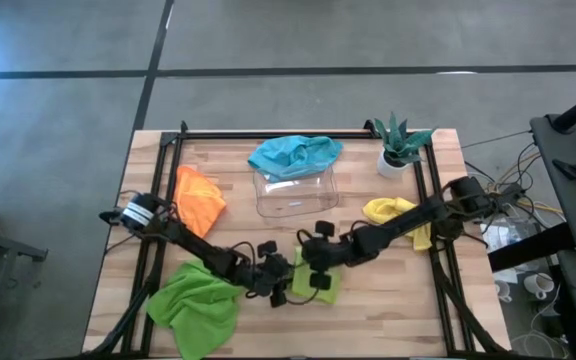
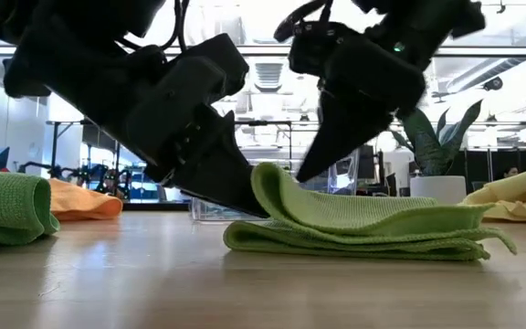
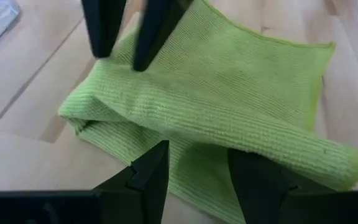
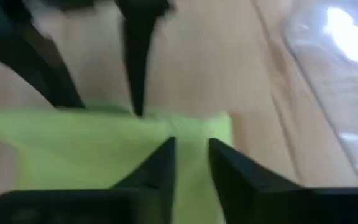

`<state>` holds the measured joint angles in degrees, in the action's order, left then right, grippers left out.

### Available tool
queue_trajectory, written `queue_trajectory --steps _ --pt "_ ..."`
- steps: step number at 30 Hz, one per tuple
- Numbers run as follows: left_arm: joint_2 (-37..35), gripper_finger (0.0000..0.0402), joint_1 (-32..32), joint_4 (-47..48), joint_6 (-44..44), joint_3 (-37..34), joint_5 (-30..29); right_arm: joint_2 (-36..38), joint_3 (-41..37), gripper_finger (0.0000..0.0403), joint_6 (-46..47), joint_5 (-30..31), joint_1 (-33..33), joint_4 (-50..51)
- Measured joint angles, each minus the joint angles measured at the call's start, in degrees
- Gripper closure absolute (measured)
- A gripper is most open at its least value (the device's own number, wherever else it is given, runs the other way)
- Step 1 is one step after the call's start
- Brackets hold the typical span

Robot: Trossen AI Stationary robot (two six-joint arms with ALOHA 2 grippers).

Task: Fold microfiber towels
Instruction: Fold the light green microfiber cloth

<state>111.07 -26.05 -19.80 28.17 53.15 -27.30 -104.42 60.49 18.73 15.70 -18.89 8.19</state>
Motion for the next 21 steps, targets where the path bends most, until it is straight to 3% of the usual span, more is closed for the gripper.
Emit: queue_trajectory --steps 2,5,9,14,21 --pt "0.66 0.0253 -0.04 -0.04 0.01 0.01 0.04 -0.13 -1.69 0.0375 -0.74 -2.9 0.56 -6.58" --pt "1.36 0.0253 0.05 -0.04 0.03 -0.03 0.27 -1.19 -3.39 0.039 -0.85 -4.35 1.58 -11.5" --pt "2.23 0.0253 0.05 -0.48 0.52 0.21 1.14 -3.82 -4.39 0.0394 0.82 -3.45 4.31 -11.38" --pt "3.52 0.0253 -0.19 -1.75 2.26 0.37 1.82 -6.98 -3.19 0.0394 0.95 2.69 6.49 -11.98" --pt "4.0 0.0253 -0.45 -1.59 2.9 0.34 1.71 -3.39 -1.85 0.0394 -1.01 1.33 5.35 -9.33"
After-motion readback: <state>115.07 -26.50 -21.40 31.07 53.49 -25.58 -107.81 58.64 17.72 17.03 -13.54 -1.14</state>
